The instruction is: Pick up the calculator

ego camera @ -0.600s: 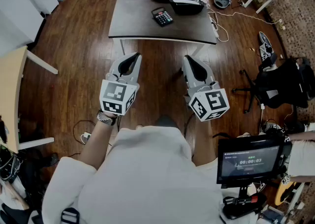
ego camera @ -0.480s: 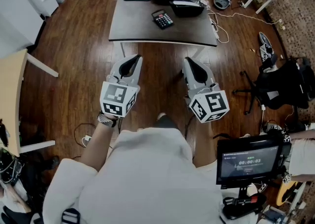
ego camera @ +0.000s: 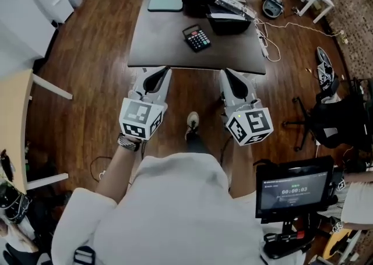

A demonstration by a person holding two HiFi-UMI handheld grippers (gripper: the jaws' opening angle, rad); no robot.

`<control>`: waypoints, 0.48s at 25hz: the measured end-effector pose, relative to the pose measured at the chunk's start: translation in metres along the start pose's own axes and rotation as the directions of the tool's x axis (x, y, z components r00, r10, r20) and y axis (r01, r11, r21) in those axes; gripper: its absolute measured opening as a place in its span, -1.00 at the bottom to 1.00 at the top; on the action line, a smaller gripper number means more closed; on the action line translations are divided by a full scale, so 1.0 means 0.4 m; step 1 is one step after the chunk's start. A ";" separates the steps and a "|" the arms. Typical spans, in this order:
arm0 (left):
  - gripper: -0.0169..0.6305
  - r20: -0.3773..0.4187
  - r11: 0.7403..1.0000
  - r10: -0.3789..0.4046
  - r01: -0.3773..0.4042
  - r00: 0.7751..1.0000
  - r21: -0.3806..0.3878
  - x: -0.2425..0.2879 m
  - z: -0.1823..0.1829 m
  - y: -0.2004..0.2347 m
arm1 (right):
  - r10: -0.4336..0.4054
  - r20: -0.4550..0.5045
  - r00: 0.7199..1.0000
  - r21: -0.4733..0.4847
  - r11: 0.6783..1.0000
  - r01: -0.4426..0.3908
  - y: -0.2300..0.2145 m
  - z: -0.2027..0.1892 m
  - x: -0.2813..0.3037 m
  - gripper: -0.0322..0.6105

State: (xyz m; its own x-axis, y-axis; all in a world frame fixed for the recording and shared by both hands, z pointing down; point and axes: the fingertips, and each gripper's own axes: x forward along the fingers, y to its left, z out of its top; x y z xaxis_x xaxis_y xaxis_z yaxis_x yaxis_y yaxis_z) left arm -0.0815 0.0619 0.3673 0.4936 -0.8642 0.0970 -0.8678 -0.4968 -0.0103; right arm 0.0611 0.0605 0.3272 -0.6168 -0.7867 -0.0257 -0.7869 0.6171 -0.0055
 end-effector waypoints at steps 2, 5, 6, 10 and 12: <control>-0.95 0.019 1.000 0.011 -0.010 1.000 -0.012 0.064 0.018 0.030 | 0.016 0.002 1.000 -0.007 1.000 -0.016 -0.048 0.015 0.060 -0.90; -0.95 0.026 0.999 0.030 -0.030 0.999 -0.012 0.155 0.052 0.069 | 0.038 -0.003 0.999 -0.024 0.999 -0.038 -0.117 0.035 0.134 -0.90; -0.94 0.020 0.999 0.039 -0.039 0.999 -0.014 0.186 0.053 0.083 | 0.040 -0.005 0.999 -0.023 0.999 -0.040 -0.144 0.038 0.156 -0.90; -0.93 0.026 0.999 0.044 -0.044 0.999 -0.003 0.303 0.086 0.120 | 0.045 -0.013 0.999 -0.004 0.999 -0.045 -0.236 0.033 0.238 -0.90; -0.93 0.028 0.999 0.048 -0.048 0.998 -0.015 0.355 0.088 0.136 | 0.050 -0.020 0.999 0.002 0.999 -0.050 -0.278 0.025 0.274 -0.90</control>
State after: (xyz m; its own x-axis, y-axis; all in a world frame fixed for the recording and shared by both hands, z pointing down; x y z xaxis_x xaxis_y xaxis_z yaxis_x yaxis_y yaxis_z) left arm -0.0569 -0.0906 0.3456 0.4528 -0.8890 0.0684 -0.8911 -0.4538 -0.0003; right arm 0.0813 -0.0941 0.3148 -0.6555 -0.7552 -0.0064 -0.7551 0.6555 -0.0063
